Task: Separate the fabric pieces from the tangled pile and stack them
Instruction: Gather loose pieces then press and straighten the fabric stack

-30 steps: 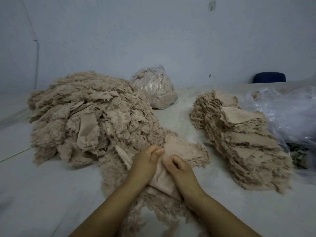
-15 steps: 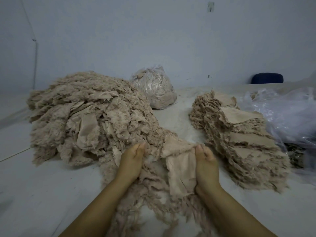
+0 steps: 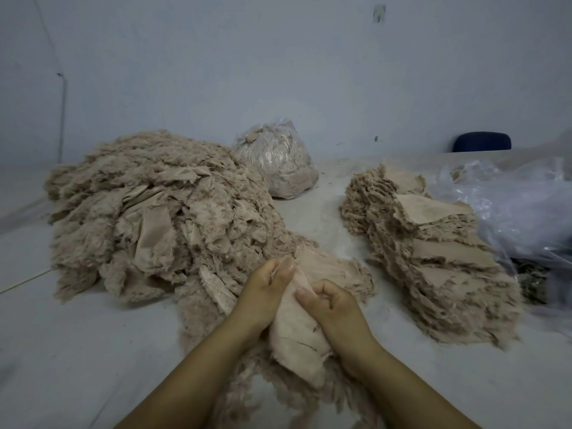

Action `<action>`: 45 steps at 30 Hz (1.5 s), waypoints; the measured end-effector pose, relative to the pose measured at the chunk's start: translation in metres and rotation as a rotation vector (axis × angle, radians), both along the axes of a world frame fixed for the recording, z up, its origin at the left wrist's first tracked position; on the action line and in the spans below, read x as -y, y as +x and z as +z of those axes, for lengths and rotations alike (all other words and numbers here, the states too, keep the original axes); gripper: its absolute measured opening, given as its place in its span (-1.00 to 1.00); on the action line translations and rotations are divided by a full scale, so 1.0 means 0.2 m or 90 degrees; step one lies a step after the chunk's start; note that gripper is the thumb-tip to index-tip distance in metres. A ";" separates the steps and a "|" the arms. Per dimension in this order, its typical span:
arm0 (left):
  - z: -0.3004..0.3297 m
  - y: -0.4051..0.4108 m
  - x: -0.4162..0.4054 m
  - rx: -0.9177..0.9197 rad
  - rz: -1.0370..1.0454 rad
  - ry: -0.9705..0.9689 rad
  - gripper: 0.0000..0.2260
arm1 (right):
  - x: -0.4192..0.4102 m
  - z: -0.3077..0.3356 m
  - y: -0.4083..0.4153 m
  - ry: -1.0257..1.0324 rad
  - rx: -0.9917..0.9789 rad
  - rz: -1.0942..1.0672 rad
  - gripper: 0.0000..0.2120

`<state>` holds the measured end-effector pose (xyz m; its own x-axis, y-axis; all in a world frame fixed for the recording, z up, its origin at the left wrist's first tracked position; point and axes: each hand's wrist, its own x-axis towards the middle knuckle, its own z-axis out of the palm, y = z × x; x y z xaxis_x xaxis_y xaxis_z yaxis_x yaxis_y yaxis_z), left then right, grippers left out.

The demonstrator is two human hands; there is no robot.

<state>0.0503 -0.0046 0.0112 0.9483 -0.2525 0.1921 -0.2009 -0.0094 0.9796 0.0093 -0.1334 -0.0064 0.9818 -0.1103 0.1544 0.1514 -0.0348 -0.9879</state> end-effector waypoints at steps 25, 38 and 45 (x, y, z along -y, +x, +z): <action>0.02 0.07 -0.06 -0.298 0.112 -0.183 -0.79 | 0.01 0.00 -0.03 0.120 -0.138 0.160 -0.87; -0.04 0.13 -0.06 -0.207 0.389 -0.224 -0.68 | 0.07 0.01 -0.02 0.000 -0.002 0.212 -0.77; -0.05 0.11 -0.03 -0.177 0.438 -0.201 -0.64 | 0.12 0.05 -0.02 -0.093 0.036 0.250 -0.72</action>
